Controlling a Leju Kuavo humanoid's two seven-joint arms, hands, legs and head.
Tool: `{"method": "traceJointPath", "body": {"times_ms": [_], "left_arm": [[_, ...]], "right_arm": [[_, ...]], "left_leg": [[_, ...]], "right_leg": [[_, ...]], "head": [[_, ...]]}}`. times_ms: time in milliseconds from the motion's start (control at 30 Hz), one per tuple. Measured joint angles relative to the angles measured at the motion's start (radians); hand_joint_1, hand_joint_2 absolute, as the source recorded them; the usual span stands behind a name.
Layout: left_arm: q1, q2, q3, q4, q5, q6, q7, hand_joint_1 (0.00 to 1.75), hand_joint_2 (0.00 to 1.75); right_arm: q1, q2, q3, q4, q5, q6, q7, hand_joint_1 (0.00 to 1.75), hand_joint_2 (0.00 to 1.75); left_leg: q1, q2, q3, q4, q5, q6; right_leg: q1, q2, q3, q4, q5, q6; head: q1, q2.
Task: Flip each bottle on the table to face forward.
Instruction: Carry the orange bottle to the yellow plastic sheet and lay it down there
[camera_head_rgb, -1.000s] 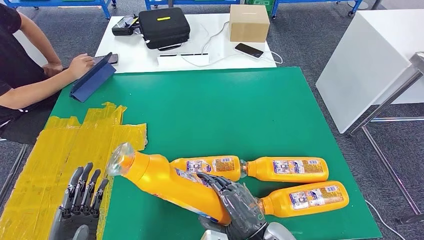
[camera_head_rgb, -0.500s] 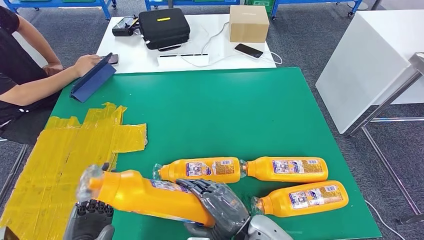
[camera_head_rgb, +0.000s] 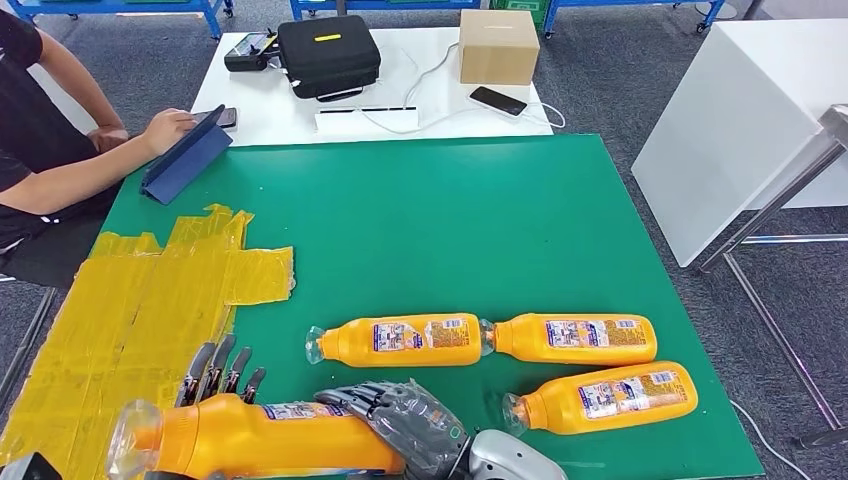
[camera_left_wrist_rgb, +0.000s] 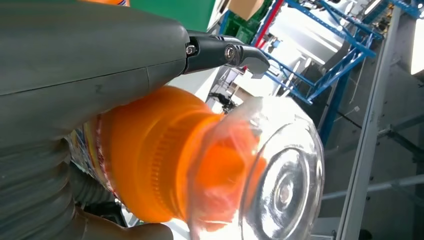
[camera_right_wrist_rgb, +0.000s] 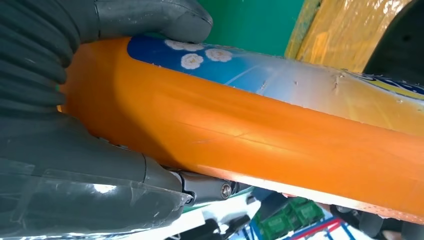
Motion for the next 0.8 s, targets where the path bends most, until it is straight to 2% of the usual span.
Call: {"method": "traceJointPath", "body": {"times_ms": [367,567,700,800], "left_arm": [[-0.021,0.045,-0.037,0.036,0.093,-0.032,-0.031,0.00,1.75],[-0.039,0.070,-0.062,0.042,0.036,-0.028,-0.068,0.00,1.75],[-0.047,0.080,-0.069,0.042,0.029,-0.029,-0.076,1.74,1.75],[-0.050,0.084,-0.073,0.045,0.034,-0.032,-0.086,1.75,1.75]], "right_arm": [[-0.028,0.002,0.026,0.045,-0.013,0.022,-0.009,1.75,1.75],[-0.041,0.002,0.040,0.062,-0.017,0.032,-0.015,1.75,1.75],[-0.047,0.002,0.043,0.070,-0.019,0.034,-0.017,1.75,1.75],[-0.049,0.002,0.044,0.075,-0.020,0.037,-0.017,1.75,1.75]], "left_leg": [[0.000,0.000,0.000,0.000,0.000,0.000],[0.000,0.000,0.000,0.000,0.000,0.000],[0.000,0.000,0.000,0.000,0.000,0.000],[0.000,0.000,0.000,0.000,0.000,0.000]], "right_leg": [[0.000,0.000,0.000,0.000,0.000,0.000],[0.000,0.000,0.000,0.000,0.000,0.000],[0.000,0.000,0.000,0.000,0.000,0.000],[0.000,0.000,0.000,0.000,0.000,0.000]], "head": [[0.000,0.000],[0.000,0.000],[0.000,0.000],[0.000,0.000]]}}
